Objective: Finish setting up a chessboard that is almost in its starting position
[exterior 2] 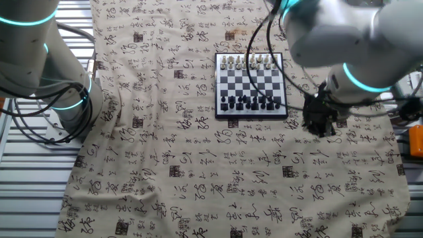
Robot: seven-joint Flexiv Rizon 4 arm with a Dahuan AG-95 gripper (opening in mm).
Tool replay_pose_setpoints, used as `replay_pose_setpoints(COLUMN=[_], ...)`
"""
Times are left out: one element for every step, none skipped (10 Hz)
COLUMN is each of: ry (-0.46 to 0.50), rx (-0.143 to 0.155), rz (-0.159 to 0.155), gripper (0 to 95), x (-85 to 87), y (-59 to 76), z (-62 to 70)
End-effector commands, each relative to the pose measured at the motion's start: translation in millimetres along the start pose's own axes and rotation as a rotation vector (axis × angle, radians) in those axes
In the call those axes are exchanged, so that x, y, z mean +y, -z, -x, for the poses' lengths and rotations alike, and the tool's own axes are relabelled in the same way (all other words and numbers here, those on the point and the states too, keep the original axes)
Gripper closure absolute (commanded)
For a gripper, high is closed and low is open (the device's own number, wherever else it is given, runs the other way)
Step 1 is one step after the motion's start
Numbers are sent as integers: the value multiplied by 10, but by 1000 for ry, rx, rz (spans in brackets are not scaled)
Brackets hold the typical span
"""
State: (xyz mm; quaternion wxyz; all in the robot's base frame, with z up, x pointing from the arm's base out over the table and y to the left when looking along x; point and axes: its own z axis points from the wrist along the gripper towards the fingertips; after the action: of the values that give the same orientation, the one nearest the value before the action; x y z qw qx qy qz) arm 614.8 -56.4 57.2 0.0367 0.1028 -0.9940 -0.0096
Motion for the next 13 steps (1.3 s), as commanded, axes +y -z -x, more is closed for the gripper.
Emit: replay_pose_setpoints(ry=[-1, -7, -36, -48, -66, -79, -84, -86, -105, -104, -108, -113, -110], rx=[3, 5, 5, 5, 1, -4, -5, -4, 0, -6, -9, 1, 6], rz=[5, 4, 2, 2, 4, 3, 2, 3, 1, 1, 0, 2, 5], gripper=[950, 950, 950, 950, 950, 950, 950, 950, 950, 950, 950, 950, 950], x=[118, 265, 479, 587, 738, 858, 941, 971, 1050, 1062, 1077, 1088, 1083], y=[121, 201, 280, 307, 334, 351, 359, 358, 317, 255, 200, 169, 141], z=[26, 33, 33, 32, 26, 14, 0, -4, -24, -69, -110, -132, -166])
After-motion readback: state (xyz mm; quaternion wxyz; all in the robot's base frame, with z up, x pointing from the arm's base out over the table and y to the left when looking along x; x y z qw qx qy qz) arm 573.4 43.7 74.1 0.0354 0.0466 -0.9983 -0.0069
